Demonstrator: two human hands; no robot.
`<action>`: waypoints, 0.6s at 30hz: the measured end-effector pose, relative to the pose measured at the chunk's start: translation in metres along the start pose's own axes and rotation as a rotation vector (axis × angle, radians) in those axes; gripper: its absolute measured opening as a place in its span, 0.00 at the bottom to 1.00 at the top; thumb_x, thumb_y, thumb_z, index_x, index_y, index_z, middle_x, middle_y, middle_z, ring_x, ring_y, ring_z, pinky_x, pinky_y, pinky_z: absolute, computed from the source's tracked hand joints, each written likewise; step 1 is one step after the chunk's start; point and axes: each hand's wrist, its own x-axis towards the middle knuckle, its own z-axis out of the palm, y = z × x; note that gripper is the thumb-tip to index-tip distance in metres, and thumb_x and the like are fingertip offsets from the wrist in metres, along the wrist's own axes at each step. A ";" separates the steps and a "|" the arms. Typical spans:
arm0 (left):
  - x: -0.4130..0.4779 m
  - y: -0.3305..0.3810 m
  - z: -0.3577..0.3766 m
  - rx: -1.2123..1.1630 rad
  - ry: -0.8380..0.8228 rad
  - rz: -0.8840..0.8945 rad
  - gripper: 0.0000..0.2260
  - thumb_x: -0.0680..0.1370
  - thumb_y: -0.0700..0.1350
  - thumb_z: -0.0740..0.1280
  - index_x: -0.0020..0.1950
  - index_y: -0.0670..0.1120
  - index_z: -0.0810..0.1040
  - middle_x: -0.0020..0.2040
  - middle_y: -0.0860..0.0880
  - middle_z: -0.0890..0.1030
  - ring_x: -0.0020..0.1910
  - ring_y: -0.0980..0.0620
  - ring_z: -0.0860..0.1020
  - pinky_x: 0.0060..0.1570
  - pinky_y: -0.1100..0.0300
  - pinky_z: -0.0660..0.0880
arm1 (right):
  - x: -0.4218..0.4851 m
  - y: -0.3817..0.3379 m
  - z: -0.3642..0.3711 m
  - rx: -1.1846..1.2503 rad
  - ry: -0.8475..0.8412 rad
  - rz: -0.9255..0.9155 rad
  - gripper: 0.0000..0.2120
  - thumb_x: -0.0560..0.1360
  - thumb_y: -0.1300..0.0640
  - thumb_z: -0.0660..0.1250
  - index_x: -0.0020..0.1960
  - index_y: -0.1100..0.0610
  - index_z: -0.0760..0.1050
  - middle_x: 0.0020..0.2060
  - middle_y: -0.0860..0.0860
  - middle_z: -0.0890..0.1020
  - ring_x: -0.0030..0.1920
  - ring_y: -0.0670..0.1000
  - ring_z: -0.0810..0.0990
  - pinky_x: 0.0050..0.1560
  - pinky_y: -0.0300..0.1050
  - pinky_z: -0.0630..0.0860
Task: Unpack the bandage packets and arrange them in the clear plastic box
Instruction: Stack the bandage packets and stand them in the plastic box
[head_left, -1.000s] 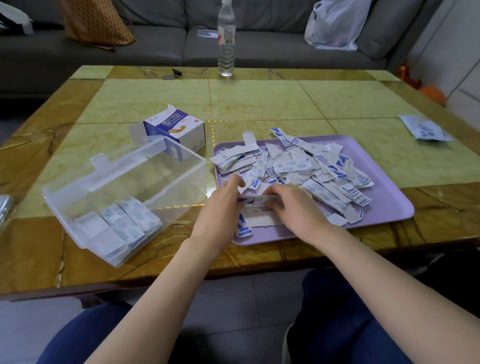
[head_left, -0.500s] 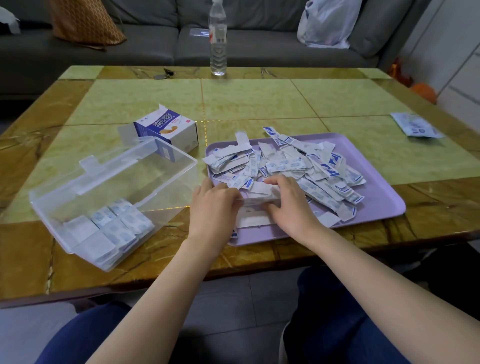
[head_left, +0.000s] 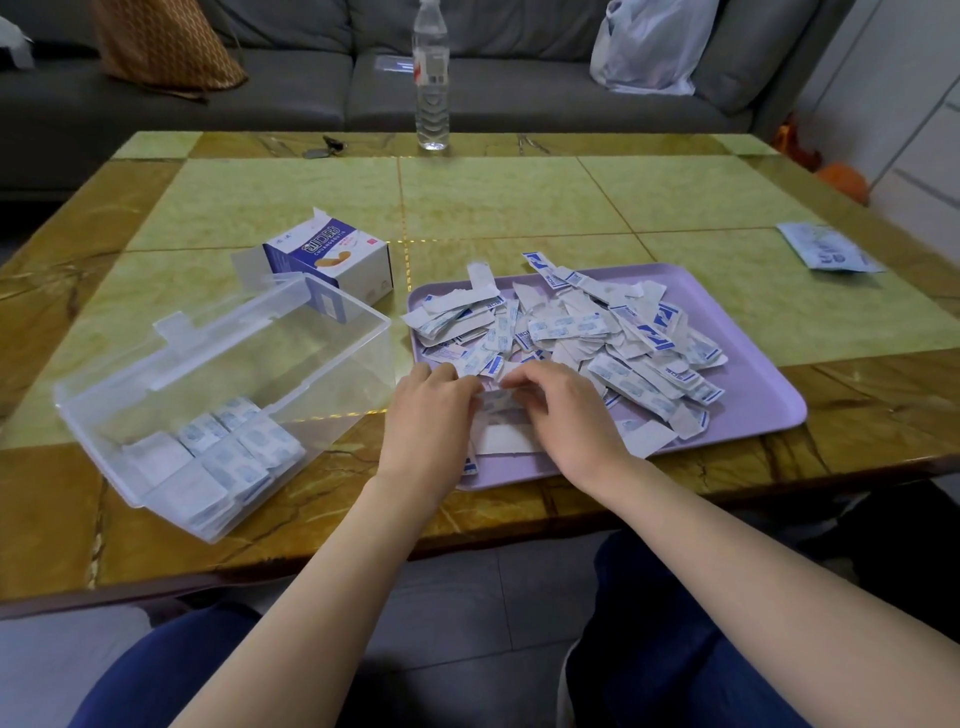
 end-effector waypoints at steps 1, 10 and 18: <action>0.000 0.000 0.000 0.033 0.000 0.011 0.11 0.81 0.44 0.59 0.59 0.49 0.78 0.51 0.48 0.76 0.53 0.46 0.70 0.49 0.57 0.65 | 0.000 0.001 0.000 -0.014 -0.012 -0.010 0.10 0.77 0.63 0.61 0.54 0.55 0.79 0.50 0.50 0.82 0.52 0.49 0.78 0.55 0.47 0.75; -0.002 0.000 0.000 0.102 -0.005 0.041 0.11 0.79 0.42 0.61 0.59 0.51 0.77 0.50 0.49 0.74 0.52 0.48 0.69 0.45 0.60 0.63 | -0.002 0.004 -0.003 -0.108 -0.109 -0.065 0.17 0.77 0.68 0.59 0.61 0.55 0.77 0.55 0.51 0.80 0.58 0.50 0.74 0.59 0.45 0.71; -0.007 -0.002 -0.009 -0.051 0.036 0.031 0.10 0.79 0.38 0.60 0.55 0.48 0.78 0.47 0.48 0.78 0.46 0.44 0.73 0.42 0.55 0.69 | -0.003 0.000 -0.009 -0.038 -0.065 -0.077 0.09 0.77 0.63 0.62 0.54 0.55 0.77 0.46 0.50 0.82 0.45 0.50 0.78 0.46 0.46 0.75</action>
